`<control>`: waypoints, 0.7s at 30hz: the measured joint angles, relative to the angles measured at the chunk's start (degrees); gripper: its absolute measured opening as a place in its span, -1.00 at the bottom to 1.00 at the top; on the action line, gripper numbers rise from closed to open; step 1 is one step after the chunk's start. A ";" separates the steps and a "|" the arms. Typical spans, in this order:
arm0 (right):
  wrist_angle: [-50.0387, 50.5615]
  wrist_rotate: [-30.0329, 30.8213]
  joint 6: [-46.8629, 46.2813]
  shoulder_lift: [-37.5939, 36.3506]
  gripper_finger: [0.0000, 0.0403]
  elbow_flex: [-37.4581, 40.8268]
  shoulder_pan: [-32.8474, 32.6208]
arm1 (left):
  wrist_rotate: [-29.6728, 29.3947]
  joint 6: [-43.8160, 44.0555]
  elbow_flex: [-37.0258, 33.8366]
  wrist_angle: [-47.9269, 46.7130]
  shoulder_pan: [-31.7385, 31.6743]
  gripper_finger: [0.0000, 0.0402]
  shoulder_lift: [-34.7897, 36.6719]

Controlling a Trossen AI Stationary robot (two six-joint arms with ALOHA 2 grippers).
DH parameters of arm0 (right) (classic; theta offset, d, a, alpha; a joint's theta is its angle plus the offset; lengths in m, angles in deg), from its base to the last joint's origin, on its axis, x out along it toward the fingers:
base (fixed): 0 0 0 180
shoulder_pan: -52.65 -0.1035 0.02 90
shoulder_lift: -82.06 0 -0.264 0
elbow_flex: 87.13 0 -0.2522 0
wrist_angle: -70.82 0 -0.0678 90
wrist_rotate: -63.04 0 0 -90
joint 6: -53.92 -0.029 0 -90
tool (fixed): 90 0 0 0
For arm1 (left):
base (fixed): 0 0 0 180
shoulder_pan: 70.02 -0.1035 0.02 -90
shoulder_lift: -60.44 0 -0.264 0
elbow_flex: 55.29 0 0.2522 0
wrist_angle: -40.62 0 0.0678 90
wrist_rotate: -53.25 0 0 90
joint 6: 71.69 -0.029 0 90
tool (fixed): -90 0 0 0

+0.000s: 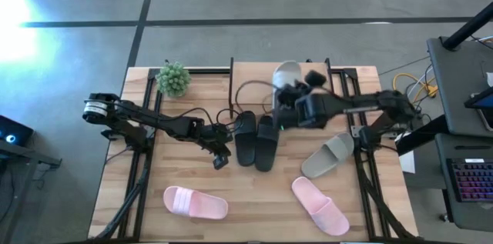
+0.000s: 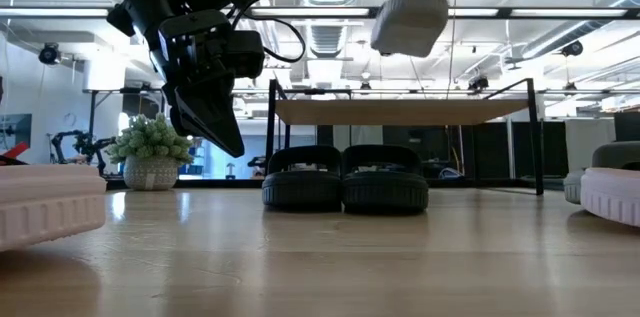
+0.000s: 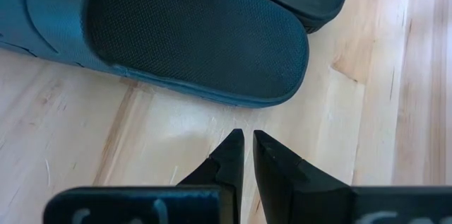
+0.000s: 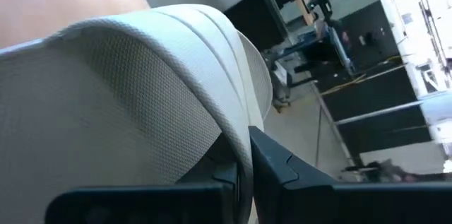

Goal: Pick and place slides into the shelf
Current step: Put the left gray slipper on the shelf

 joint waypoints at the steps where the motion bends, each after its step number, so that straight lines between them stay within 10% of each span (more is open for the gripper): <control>1: -3.38 -0.75 4.66 0.00 -0.94 0.48 2.09 | 0.00 0.02 0.00 0.00 0.00 -0.91 0.00; 9: -41.41 -16.60 40.86 -0.61 -0.94 7.31 14.22 | -0.07 0.03 0.00 0.00 -0.02 -0.91 0.00; 21: -40.25 -20.91 36.90 1.06 -0.94 7.94 23.24 | -0.98 1.38 0.00 0.02 -0.02 -0.91 0.00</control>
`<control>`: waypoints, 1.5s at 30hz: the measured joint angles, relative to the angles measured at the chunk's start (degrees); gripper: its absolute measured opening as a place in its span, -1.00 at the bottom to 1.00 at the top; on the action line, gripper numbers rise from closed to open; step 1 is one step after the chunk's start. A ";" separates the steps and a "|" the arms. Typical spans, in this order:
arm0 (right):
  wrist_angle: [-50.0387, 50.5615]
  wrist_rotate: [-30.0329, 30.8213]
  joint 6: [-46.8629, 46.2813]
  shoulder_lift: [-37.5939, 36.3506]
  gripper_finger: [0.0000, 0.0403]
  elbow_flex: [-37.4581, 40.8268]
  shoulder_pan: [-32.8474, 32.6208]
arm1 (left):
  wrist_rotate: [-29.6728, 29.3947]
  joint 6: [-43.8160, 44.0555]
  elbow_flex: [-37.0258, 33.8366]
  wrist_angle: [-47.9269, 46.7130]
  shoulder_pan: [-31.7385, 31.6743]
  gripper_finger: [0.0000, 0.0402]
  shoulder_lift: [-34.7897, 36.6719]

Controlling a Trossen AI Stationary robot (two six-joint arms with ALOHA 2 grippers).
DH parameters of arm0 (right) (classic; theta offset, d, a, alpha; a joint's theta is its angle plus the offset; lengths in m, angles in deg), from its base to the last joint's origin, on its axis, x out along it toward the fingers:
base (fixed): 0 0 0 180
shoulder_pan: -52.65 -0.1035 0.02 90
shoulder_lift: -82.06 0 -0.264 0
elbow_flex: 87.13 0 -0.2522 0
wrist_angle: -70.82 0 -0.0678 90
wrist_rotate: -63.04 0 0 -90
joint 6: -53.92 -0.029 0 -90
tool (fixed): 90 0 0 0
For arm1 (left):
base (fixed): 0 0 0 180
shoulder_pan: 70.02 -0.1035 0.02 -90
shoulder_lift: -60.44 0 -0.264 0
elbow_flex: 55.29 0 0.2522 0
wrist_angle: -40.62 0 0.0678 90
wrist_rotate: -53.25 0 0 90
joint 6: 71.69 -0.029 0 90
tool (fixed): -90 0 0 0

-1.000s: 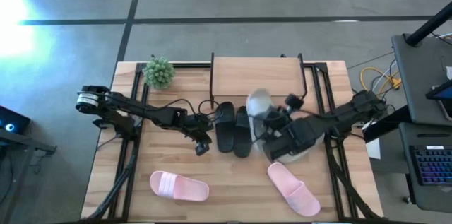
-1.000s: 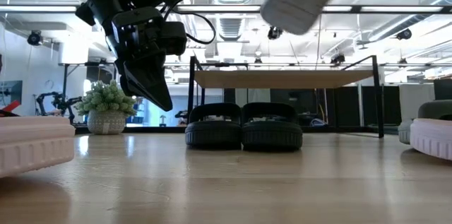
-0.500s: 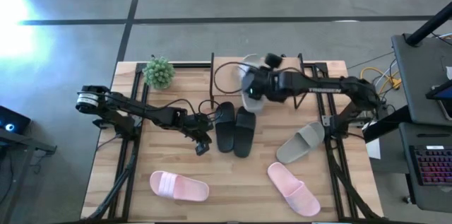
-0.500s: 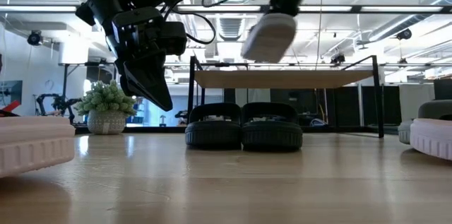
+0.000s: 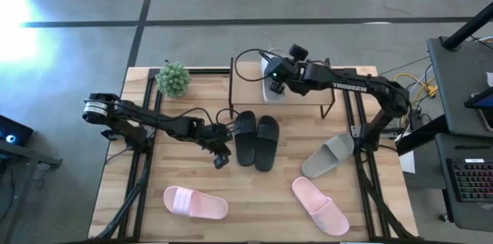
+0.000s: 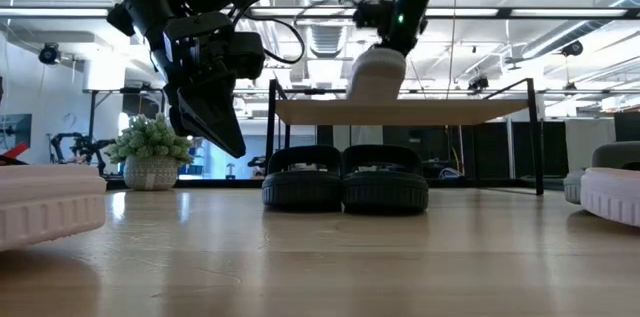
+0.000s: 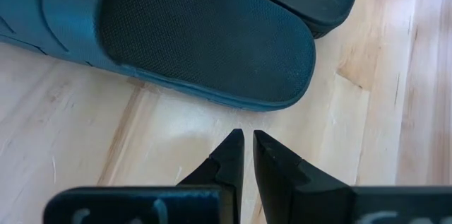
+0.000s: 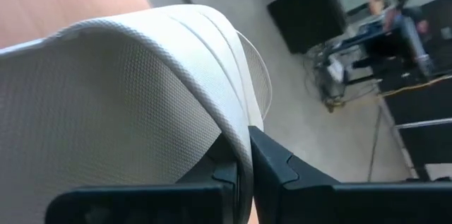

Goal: Pick and place slides into the shelf
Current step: Put the left gray slipper on the shelf, then put the gray slipper on the shelf

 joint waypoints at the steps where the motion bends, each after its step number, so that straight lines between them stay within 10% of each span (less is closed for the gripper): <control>1: -0.01 -1.16 0.01 0.66 -0.94 0.08 0.26 | 0.00 0.00 0.00 0.00 0.00 -0.91 0.00; 15: -1.79 1.47 1.67 5.24 -0.92 -0.08 0.31 | -0.03 1.57 0.00 0.00 0.00 -0.91 0.00; 31: 4.31 -2.39 -4.23 2.63 -0.20 0.03 -0.51 | -0.17 1.53 0.00 0.02 0.00 -0.91 0.00; 45: 9.08 -2.39 -6.85 -2.95 -0.14 0.08 -6.35 | -0.22 1.20 0.00 0.06 0.00 -0.91 0.00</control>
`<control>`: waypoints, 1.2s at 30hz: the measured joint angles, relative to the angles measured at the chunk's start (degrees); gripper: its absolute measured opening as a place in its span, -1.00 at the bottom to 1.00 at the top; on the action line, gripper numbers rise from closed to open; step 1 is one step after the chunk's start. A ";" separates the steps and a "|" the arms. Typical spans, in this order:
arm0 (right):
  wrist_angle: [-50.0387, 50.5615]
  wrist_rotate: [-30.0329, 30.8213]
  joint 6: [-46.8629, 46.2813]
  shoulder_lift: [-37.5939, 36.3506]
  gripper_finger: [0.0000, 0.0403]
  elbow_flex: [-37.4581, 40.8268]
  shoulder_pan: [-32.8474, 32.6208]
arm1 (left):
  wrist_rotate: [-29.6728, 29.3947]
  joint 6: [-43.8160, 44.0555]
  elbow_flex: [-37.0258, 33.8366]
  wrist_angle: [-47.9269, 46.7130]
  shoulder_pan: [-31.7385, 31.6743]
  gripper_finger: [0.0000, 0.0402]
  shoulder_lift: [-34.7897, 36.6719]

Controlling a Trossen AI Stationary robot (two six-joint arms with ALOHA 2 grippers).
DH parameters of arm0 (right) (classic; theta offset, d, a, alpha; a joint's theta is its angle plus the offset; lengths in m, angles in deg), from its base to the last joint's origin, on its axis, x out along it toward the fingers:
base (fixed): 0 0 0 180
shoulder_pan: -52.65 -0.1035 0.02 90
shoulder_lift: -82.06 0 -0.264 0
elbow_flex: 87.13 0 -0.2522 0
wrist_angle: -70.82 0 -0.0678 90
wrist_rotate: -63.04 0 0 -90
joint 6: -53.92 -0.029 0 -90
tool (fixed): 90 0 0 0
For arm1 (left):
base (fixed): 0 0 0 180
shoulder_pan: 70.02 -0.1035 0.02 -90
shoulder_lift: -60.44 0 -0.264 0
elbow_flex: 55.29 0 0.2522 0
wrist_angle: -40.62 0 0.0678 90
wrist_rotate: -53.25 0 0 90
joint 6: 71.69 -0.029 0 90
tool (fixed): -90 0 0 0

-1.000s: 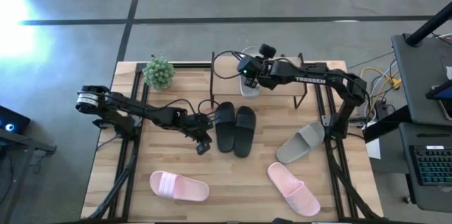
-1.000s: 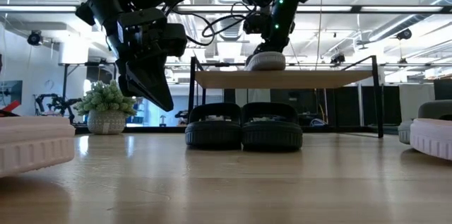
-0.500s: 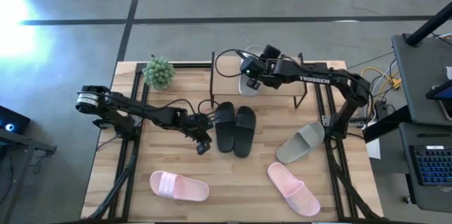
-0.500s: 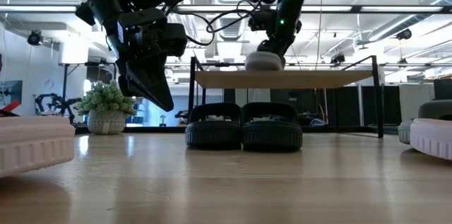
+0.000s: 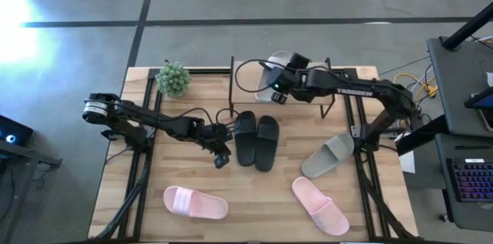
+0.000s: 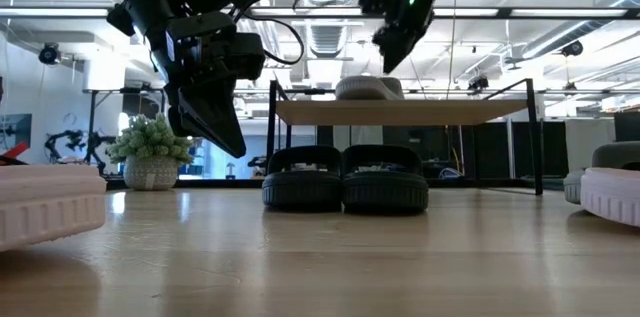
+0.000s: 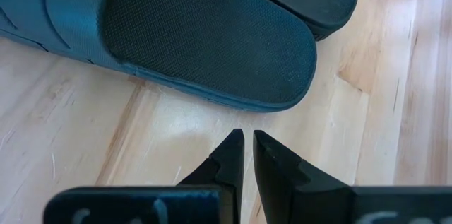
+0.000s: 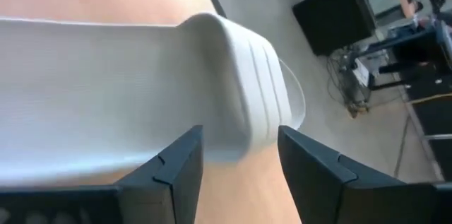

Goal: Pick and place slides into the shelf
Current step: Put the gray slipper on the shelf

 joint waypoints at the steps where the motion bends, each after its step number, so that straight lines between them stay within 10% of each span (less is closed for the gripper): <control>1: 1.51 -0.01 -1.76 -1.02 -0.14 0.00 -1.04 | 0.00 0.00 0.00 -0.02 0.00 -0.91 0.00; 13: 42.89 -22.82 -49.94 -9.42 -0.15 0.79 -13.85 | 0.02 -0.38 0.00 0.07 0.00 -0.91 0.00; 36: 42.18 -40.79 -90.55 7.06 -0.15 12.38 -38.35 | 0.44 -1.70 0.00 0.00 -0.04 -0.91 0.00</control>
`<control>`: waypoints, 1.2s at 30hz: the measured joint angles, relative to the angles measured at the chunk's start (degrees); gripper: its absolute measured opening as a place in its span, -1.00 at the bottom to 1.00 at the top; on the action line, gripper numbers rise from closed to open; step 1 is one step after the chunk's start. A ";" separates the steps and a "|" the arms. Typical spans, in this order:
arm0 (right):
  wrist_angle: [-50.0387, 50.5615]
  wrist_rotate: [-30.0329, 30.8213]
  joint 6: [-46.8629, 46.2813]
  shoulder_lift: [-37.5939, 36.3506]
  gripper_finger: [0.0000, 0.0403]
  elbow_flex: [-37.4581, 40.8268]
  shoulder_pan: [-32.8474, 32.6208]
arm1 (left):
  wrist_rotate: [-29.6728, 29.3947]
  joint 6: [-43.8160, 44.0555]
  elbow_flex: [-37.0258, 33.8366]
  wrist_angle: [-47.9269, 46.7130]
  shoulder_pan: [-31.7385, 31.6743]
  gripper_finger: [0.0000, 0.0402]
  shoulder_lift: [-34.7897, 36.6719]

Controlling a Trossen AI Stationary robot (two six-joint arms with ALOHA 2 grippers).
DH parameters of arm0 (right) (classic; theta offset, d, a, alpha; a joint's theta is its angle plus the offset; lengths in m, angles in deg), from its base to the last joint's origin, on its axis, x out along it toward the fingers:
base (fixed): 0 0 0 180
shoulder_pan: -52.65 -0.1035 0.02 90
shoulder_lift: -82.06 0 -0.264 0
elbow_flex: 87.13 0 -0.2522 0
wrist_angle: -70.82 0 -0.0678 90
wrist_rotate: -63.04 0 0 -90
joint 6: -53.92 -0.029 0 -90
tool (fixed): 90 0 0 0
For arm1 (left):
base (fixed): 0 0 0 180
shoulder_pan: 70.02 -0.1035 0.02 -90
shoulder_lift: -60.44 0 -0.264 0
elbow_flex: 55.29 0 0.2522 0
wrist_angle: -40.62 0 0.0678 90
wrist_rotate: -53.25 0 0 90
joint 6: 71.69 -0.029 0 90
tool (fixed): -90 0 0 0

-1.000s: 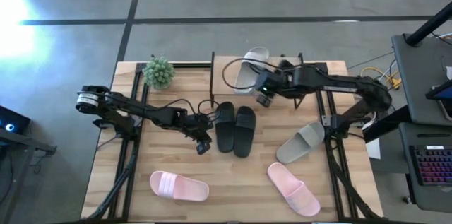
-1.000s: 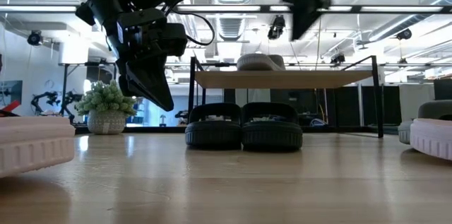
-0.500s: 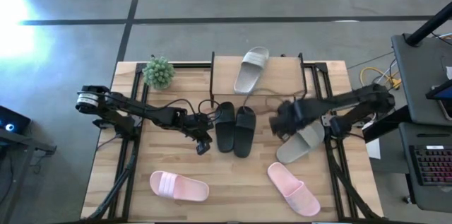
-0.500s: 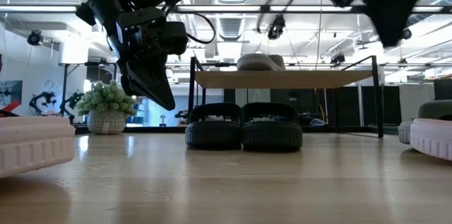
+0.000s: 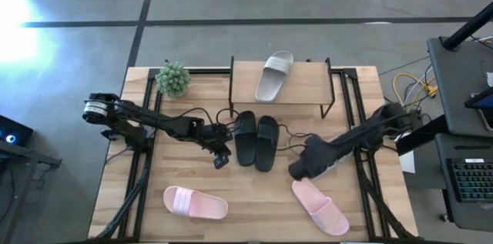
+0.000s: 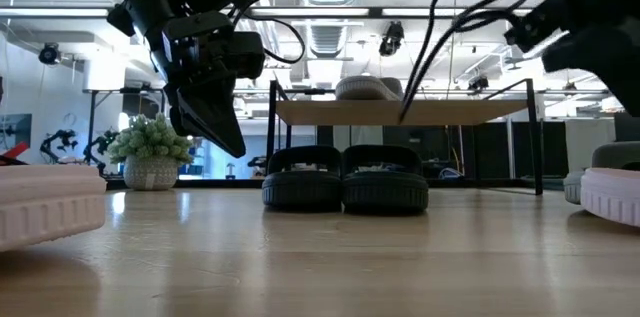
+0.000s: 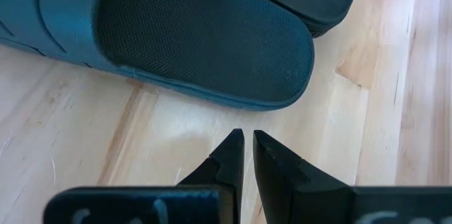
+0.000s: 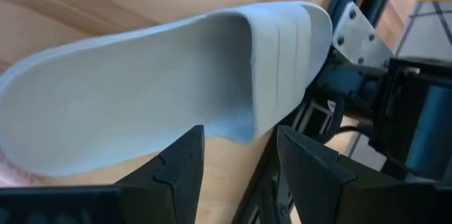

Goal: Pick and place slides into the shelf
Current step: Put the gray slipper on the shelf

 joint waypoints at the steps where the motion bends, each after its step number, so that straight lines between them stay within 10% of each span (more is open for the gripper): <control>1: -0.02 -0.21 -0.50 0.48 -0.15 0.17 -0.46 | 0.00 0.01 0.00 0.00 0.00 -0.91 0.00; 21: -0.90 -0.34 -0.86 4.26 -0.18 13.84 -0.90 | 0.15 0.07 0.00 -0.01 0.00 -0.91 0.00; 31: -5.55 2.50 1.17 4.26 -0.89 13.95 -0.91 | 0.09 0.04 0.00 0.00 0.00 -0.91 0.00; 36: -1.41 12.79 0.37 3.19 -0.94 6.79 -2.36 | 0.07 0.04 0.00 0.01 -0.01 -0.91 0.00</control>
